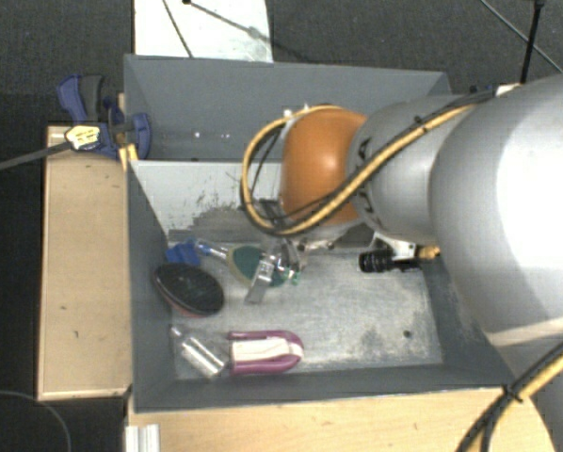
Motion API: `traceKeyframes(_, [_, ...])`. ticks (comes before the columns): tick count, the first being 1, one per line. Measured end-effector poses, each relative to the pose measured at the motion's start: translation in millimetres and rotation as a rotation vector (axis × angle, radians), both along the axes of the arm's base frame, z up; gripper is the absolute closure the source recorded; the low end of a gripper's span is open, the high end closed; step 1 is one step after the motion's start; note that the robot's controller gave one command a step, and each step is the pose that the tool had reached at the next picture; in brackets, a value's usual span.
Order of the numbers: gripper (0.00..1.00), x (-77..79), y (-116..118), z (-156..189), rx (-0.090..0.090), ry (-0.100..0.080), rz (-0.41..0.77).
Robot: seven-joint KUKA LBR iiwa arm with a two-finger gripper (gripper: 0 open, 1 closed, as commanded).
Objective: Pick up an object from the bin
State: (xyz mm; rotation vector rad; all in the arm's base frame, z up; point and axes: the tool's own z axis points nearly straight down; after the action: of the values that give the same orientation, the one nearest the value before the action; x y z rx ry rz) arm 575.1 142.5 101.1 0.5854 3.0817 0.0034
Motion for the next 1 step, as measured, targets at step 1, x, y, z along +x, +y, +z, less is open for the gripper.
traceKeyframes(1, [0.00, 6.0, -4.7, 13.9, 0.000, -0.002, -0.060])
